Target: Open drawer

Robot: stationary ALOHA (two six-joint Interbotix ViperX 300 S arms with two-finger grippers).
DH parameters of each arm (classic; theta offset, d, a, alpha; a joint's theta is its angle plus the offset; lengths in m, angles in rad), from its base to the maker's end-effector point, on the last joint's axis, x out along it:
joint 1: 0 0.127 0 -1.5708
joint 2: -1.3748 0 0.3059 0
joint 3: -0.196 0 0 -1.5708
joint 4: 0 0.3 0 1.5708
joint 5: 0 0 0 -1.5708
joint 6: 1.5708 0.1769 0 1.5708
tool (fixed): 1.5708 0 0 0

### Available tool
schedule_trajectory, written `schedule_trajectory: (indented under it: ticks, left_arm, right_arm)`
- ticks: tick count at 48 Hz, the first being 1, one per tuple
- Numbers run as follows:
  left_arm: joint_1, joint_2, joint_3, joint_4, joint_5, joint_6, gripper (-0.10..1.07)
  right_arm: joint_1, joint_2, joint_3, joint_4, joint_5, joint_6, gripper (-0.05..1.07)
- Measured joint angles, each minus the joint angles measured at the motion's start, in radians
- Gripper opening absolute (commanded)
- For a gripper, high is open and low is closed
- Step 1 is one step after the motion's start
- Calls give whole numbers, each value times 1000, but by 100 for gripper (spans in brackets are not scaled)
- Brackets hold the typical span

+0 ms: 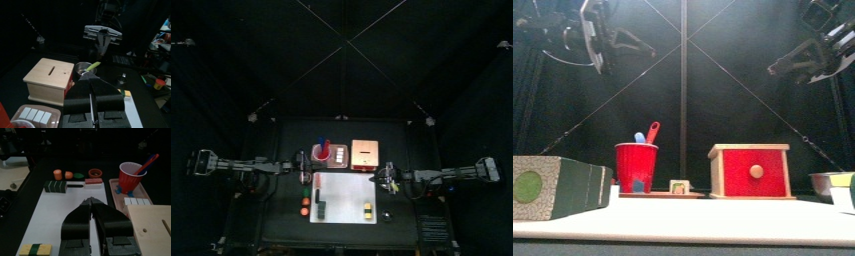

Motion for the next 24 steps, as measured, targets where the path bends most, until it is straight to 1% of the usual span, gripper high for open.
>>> schedule_trajectory:
  ticks: [8,17,24]
  left_arm:
    - [29,153,-123,11,-5,6,-1]
    - [69,330,-239,94,-25,5,-1]
    - [101,459,-344,129,-29,5,-1]
  right_arm:
    - [35,35,12,2,6,0,3]
    - [67,60,18,3,11,3,3]
    - [83,92,20,17,12,25,3]
